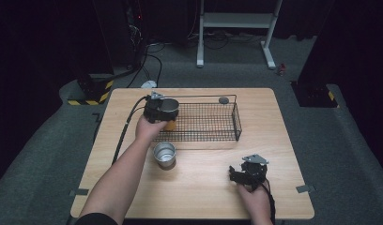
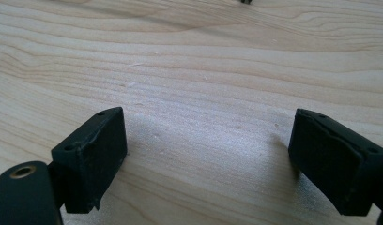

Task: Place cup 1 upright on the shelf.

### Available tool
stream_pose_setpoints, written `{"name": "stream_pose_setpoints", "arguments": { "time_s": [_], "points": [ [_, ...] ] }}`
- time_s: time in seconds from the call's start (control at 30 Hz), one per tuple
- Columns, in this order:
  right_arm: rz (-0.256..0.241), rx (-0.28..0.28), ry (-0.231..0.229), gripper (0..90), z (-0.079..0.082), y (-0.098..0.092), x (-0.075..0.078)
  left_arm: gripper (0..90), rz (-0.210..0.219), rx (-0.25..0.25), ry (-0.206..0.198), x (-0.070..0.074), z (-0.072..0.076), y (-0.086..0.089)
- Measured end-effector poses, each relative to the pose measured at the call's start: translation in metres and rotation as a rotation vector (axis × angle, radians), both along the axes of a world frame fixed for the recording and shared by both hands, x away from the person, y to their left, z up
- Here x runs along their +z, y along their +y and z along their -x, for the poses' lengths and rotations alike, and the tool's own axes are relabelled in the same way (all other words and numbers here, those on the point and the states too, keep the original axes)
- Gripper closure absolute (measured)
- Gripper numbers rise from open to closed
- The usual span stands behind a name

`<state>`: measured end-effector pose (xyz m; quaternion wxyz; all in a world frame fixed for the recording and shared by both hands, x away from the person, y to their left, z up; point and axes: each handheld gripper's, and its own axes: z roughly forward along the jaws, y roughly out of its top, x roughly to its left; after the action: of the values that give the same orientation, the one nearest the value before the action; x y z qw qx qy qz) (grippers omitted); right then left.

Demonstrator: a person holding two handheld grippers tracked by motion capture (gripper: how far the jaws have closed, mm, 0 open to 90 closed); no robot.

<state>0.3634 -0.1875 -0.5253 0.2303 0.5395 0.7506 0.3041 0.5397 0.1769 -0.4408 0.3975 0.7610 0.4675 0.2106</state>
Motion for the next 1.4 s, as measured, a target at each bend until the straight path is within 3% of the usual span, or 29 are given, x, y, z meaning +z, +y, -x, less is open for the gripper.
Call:
{"name": "stream_pose_setpoints", "arguments": {
  "time_s": [0.33, 0.47, 0.73, 1.0, 1.13, 1.33, 1.4],
  "points": [
    [-0.001, 0.000, 0.002, 11.7, 0.000, 0.000, 0.000, 13.6, -0.010, 0.010, 0.037, -0.002, -0.001, 0.000],
    [-0.001, 0.000, 0.002, 11.7, 0.000, 0.000, 0.000, 13.6, 0.013, 0.016, 0.045, -0.001, -0.002, 0.000],
    [-0.001, 0.000, 0.001, 11.7, 0.000, 0.000, 0.000, 13.6, -0.033, 0.014, 0.058, -0.002, -0.003, -0.005],
    [-0.001, 0.001, 0.001, 11.8, 0.001, 0.000, 0.000, 13.5, -0.048, 0.014, 0.065, -0.003, -0.003, -0.008],
    [0.000, 0.002, 0.001, 11.7, 0.000, 0.000, 0.000, 13.6, -0.029, 0.022, 0.078, -0.002, -0.005, -0.009],
    [0.000, 0.002, 0.001, 11.8, 0.001, 0.000, 0.000, 13.6, -0.065, 0.020, 0.085, -0.003, -0.006, -0.011],
    [0.000, 0.002, 0.001, 11.8, 0.001, 0.000, 0.000, 13.6, -0.059, 0.021, 0.091, -0.004, -0.006, -0.012]
  ]
}}
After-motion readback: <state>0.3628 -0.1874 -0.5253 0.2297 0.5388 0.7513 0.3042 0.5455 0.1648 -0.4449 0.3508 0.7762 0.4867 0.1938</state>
